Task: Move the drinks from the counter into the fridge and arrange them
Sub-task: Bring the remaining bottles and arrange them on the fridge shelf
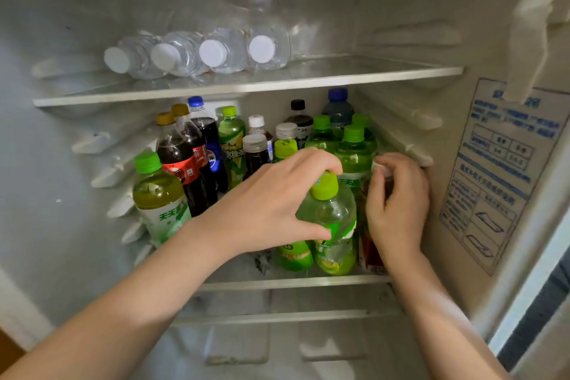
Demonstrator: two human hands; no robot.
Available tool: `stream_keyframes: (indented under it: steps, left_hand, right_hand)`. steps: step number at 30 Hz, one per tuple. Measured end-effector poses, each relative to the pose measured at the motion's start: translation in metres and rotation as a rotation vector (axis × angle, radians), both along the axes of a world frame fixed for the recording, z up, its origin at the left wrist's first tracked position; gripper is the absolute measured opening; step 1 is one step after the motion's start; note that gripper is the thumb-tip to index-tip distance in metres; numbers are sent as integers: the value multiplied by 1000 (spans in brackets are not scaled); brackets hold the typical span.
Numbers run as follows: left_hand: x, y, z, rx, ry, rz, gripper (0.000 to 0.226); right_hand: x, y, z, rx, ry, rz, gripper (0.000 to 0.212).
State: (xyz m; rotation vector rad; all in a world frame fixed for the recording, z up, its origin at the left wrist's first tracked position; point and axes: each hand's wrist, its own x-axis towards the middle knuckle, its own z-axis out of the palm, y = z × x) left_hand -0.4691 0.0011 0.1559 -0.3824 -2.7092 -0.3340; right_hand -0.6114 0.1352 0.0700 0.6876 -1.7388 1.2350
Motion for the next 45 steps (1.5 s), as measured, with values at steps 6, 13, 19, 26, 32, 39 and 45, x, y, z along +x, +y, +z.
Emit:
stream_keyframes:
  steps: [6,13,19,26,32,39,45]
  left_hand:
    - [36,-20,18,323,35,-8,65]
    - [68,-70,44,445,-60,38,65]
    - [42,-108,47,185,-144,356,67]
    - [-11,-141,41,76,-146,618,68]
    - [-65,-155,28,123,-140,765,73]
    - [-94,-166,27,195,-123,834,75]
    - [-105,-172,28,185,-158,853,73]
  right_hand:
    - [7,-3,1,-40,-47,41,14]
    - [15,-5,0,-148,-142,160,13]
    - [19,-21,2,-175,-211,226,14]
    - [26,-37,1,-124,-131,175,13]
    - [21,-36,-4,-77,-45,150,24]
    - [18,-38,-8,-75,-11,121,24]
    - [16,-38,-10,-84,-4,119,23]
